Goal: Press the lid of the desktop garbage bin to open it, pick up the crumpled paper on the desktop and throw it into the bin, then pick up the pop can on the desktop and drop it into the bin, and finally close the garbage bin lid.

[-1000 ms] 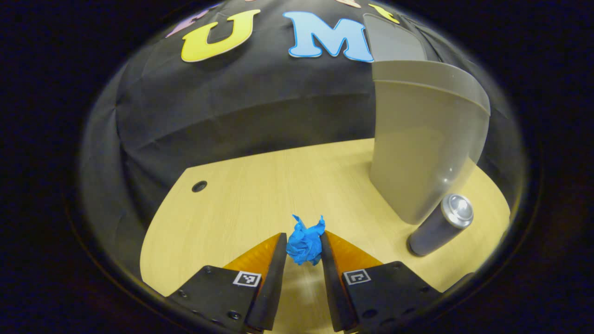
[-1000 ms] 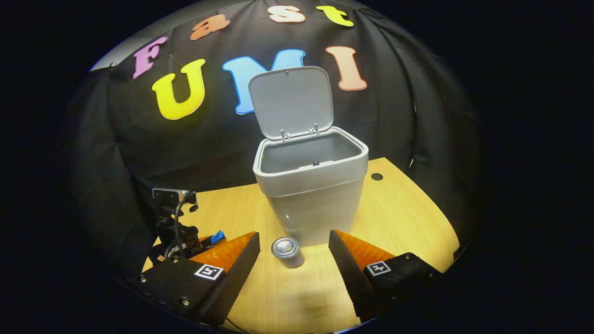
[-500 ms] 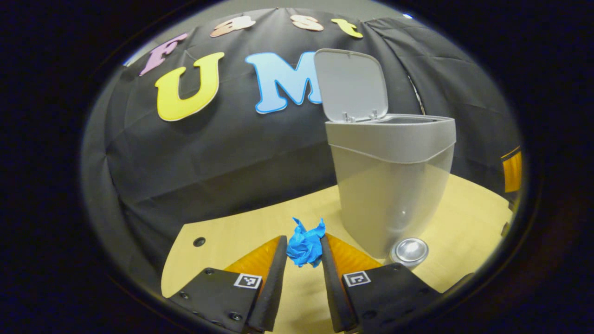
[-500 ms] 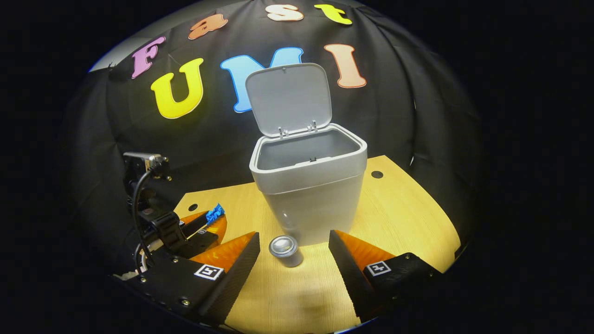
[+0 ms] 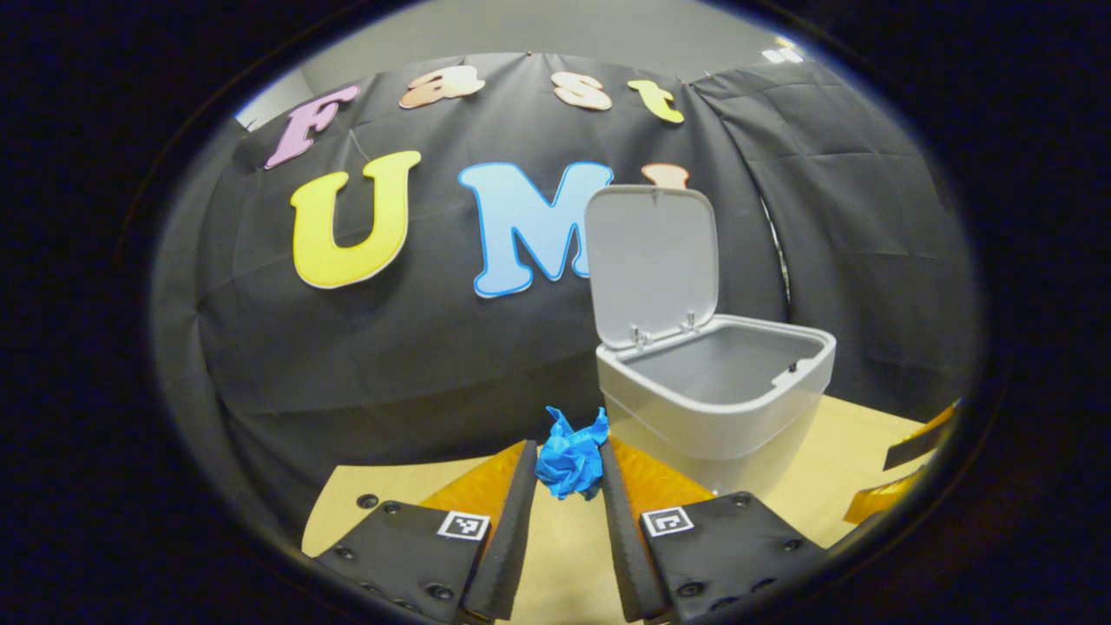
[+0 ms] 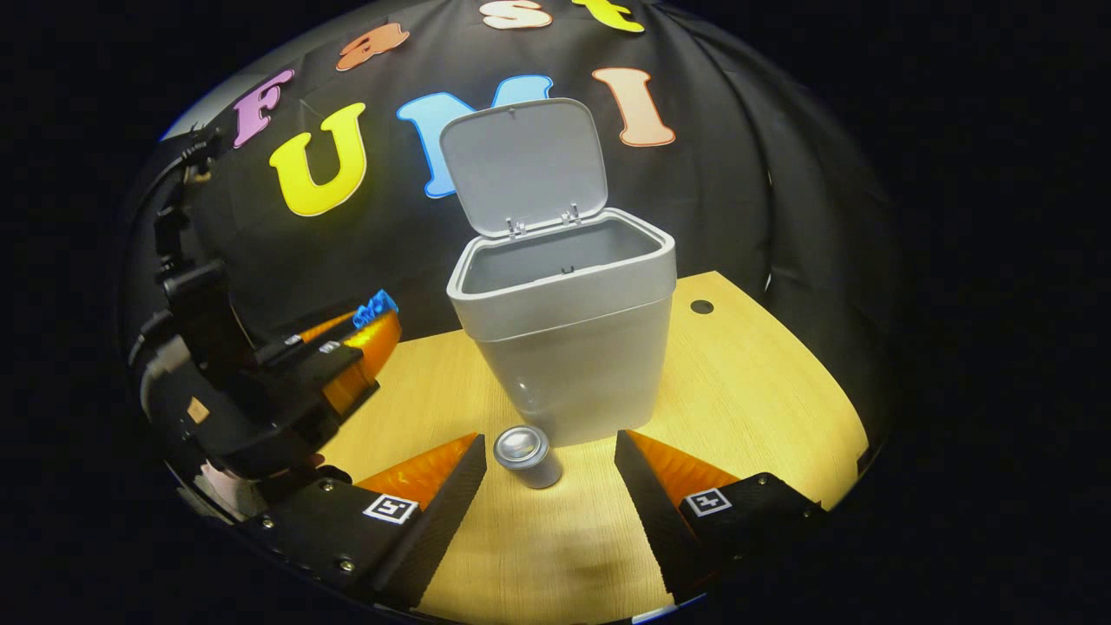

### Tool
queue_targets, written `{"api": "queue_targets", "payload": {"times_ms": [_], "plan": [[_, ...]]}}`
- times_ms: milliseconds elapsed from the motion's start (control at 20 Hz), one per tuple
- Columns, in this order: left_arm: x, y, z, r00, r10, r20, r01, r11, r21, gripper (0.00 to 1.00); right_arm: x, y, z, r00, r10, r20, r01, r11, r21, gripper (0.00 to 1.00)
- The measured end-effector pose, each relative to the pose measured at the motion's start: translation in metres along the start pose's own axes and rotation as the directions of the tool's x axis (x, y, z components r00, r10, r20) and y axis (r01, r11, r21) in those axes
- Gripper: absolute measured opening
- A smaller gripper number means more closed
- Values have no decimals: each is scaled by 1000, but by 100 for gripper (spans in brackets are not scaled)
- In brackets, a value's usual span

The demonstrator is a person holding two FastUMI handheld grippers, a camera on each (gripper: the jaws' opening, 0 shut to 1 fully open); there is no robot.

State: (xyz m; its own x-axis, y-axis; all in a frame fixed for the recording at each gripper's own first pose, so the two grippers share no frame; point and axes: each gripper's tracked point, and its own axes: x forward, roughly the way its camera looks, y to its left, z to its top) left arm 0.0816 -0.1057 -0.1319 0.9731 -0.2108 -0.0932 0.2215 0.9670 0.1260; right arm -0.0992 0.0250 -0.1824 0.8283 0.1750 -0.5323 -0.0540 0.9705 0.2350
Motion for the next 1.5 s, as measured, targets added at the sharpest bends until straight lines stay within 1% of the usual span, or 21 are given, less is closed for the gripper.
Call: {"api": "queue_targets", "payload": {"times_ms": [200, 250, 400, 600, 800, 950, 1150, 1300, 1350, 1400, 1500], "plan": [[7, -24, 34, 997, -49, 64, 49, 999, -7, 50, -2, -11, 1, 1000, -19, 8, 18, 1000, 19, 96], [9, -32, 41, 995, -62, 76, 63, 998, -7, 41, -3, -13, 2, 1000, -24, 10, 24, 999, 24, 96], [20, -53, 55, 990, -98, 98, 100, 995, -11, 41, -5, -23, 4, 999, -42, 17, 42, 999, 34, 96], [33, -78, 70, 983, -137, 125, 140, 990, -10, 68, -10, -35, 6, 997, -69, 25, 67, 997, 48, 96], [42, -96, 68, 979, -164, 120, 166, 986, -9, 95, -11, -43, 7, 996, -85, 28, 83, 995, 57, 96], [46, -97, 66, 979, -169, 116, 172, 985, -14, 100, -9, -45, 6, 996, -87, 20, 86, 995, 57, 96], [47, -91, 61, 983, -154, 104, 156, 988, -16, 100, -2, -41, 3, 997, -72, 5, 72, 996, 49, 96], [46, -75, 54, 988, -127, 92, 130, 991, -29, 100, 5, -34, 0, 999, -49, -14, 50, 998, 36, 96], [46, -69, 53, 990, -115, 86, 119, 992, -34, 95, 7, -30, -2, 999, -41, -21, 42, 999, 30, 96], [45, -61, 50, 991, -102, 82, 105, 994, -39, 100, 10, -27, -3, 999, -33, -29, 33, 999, 24, 96], [42, -44, 45, 995, -70, 73, 73, 996, -47, 100, 16, -20, -7, 999, -16, -44, 16, 1000, 13, 96]]}}
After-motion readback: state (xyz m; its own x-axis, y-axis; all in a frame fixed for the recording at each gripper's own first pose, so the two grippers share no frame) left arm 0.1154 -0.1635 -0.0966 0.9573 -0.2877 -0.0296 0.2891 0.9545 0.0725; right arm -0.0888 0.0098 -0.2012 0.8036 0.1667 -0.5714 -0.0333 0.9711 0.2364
